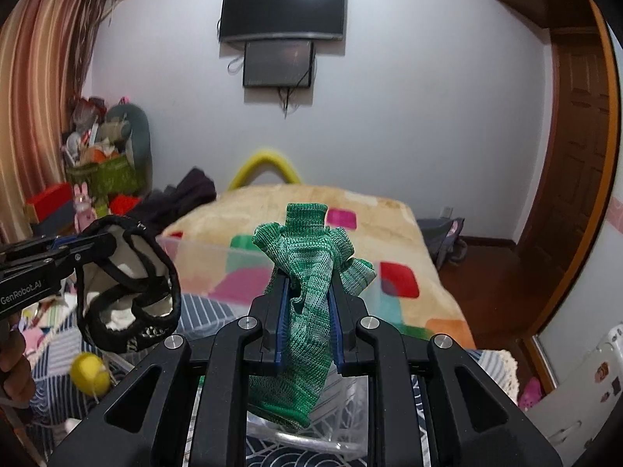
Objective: Organize soft objects
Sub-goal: 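Carry the black item with the left tool into the clear box while the right tool drops the glove in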
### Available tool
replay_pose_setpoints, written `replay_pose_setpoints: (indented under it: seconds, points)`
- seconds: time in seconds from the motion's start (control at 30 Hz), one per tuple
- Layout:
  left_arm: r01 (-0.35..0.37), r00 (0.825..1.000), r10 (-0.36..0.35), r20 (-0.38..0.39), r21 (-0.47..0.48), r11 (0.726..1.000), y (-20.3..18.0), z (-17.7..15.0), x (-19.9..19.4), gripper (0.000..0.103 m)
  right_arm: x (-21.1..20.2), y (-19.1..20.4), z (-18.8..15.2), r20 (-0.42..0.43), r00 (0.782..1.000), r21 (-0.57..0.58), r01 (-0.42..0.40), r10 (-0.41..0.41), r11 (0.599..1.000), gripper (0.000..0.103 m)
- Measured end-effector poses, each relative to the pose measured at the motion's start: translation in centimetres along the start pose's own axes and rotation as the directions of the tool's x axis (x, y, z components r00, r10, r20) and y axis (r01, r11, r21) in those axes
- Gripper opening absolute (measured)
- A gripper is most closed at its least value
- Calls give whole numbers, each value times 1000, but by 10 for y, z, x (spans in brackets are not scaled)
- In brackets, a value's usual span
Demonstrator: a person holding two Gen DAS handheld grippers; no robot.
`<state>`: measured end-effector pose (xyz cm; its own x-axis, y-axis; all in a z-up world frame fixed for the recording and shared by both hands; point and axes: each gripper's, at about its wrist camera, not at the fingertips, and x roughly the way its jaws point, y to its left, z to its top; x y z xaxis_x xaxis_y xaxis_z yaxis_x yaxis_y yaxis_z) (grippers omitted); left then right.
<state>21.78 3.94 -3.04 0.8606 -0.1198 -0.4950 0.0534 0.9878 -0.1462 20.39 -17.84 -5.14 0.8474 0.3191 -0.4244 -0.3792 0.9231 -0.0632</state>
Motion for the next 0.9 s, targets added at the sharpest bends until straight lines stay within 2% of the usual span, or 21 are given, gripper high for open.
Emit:
replay_pose_setpoints:
  seconds: [0.3,0.33,0.4,0.43,0.47,0.5,0.57,0.7,0.77,0.9]
  points:
    - [12,990,-14,-139,-18,1000,-4,-25,32,23,20,4,-5,-146,989,-65,-29,19,997,22]
    - [12,988,-15,-151,-20,1000,-4,-26,34,26,20,4,-6,-161,987,-76,-36,23,996,26]
    - [0,986,-2,-166,-15,1000,-5,-27,35,35,19,6,-7,-175,984,-87,-43,27,995,40]
    - [-4,986,2,-166,-11,1000,-5,-28,33,39,19,6,-7,-177,984,-85,-47,31,995,55]
    - [-7,986,6,-166,-6,1000,-6,-29,32,41,19,4,-6,-174,984,-82,-47,32,996,66]
    - [-9,986,8,-165,0,1000,-7,-29,29,43,16,4,-6,-163,986,-80,-43,29,996,68]
    - [-14,987,15,-161,7,1000,-9,-30,25,52,15,4,-3,-141,990,-82,-34,22,996,69]
    - [-27,992,30,-119,33,999,-13,-26,7,58,12,5,5,-128,991,-74,-51,41,996,71]
    - [-20,995,24,-98,46,999,-16,-23,-3,65,4,2,9,-101,994,-57,-52,46,997,80]
    - [-14,999,16,-44,61,998,-24,-20,-26,72,-22,-2,10,-33,997,3,-75,75,997,82]
